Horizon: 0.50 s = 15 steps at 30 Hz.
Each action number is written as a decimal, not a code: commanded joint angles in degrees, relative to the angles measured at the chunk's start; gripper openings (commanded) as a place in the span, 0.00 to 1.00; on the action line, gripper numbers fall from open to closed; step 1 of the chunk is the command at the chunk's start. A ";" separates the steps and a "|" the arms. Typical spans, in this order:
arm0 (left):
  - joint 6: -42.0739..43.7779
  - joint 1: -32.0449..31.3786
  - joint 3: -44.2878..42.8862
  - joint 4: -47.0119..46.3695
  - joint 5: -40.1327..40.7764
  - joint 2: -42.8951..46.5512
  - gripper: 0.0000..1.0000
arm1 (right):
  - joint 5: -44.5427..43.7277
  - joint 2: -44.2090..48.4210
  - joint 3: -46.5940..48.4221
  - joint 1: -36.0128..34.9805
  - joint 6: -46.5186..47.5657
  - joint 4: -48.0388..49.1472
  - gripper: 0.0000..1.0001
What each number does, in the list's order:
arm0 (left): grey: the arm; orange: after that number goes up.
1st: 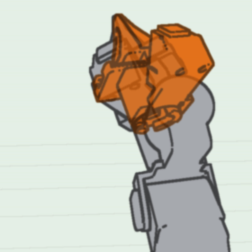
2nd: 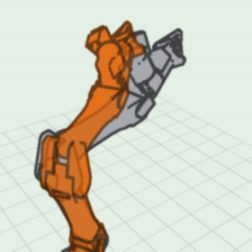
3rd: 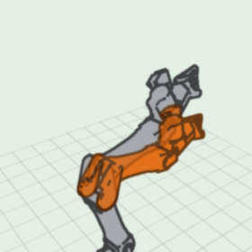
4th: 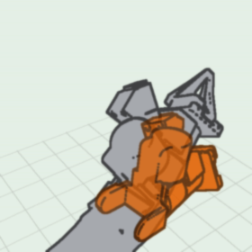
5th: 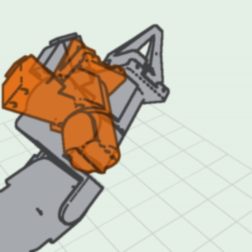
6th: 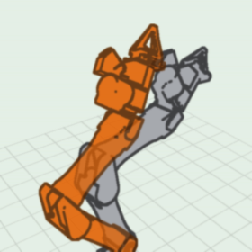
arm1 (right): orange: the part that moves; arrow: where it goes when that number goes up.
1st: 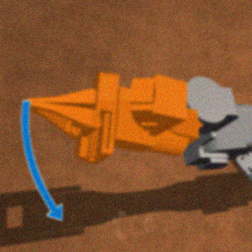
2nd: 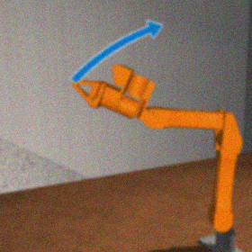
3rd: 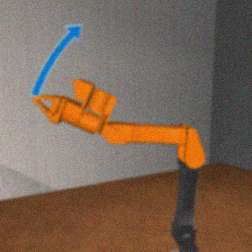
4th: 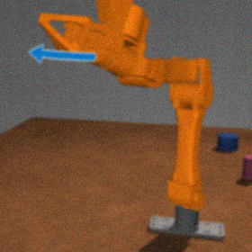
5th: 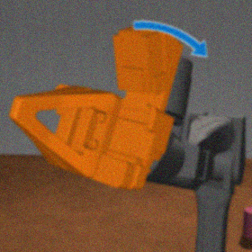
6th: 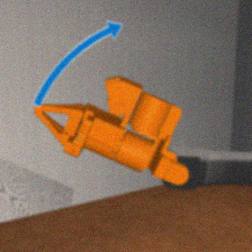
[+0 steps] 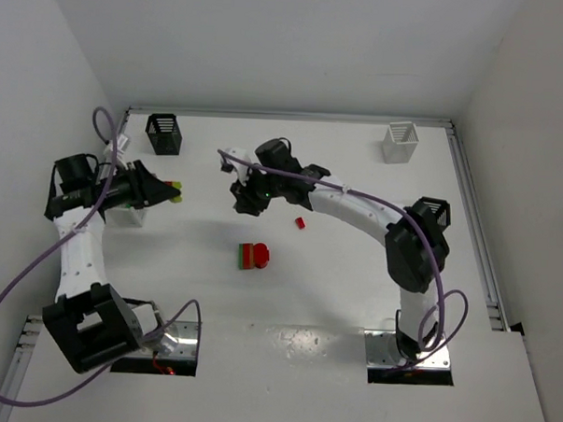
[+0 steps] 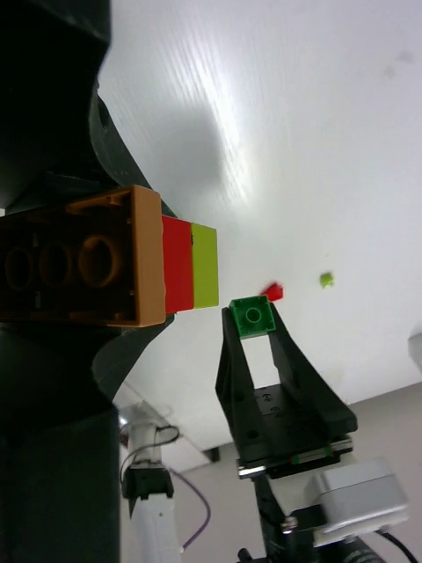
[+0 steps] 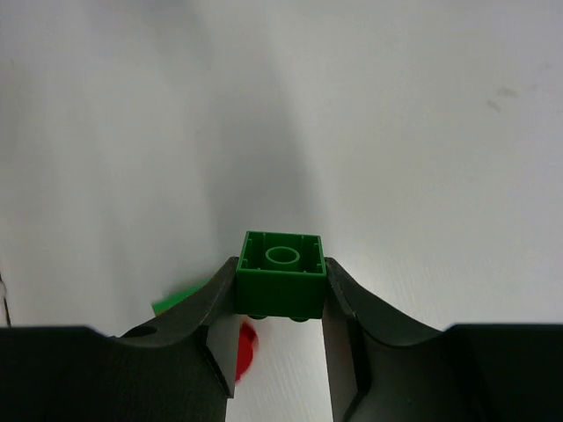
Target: Sort the legos into containers by color
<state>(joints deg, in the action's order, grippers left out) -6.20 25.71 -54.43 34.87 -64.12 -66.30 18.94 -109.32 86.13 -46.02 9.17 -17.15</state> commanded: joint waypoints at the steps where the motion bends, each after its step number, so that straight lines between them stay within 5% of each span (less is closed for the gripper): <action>1: 8.80 6.25 -6.45 9.23 -3.55 1.97 0.10 | 6.54 -4.66 6.93 -0.91 -8.81 6.68 0.01; 8: 22.89 16.46 -15.34 29.79 -5.93 -1.28 0.10 | 11.11 -19.77 27.31 -2.14 -15.41 10.73 0.01; 15: 28.17 23.42 -18.34 37.72 -8.83 -4.36 0.09 | 13.66 -33.14 44.64 -3.90 -23.92 17.49 0.01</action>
<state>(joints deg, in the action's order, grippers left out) 16.73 47.64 -70.91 66.81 -69.23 -70.00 29.02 -139.22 124.60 -48.53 -8.82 -5.98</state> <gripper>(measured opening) 0.420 0.372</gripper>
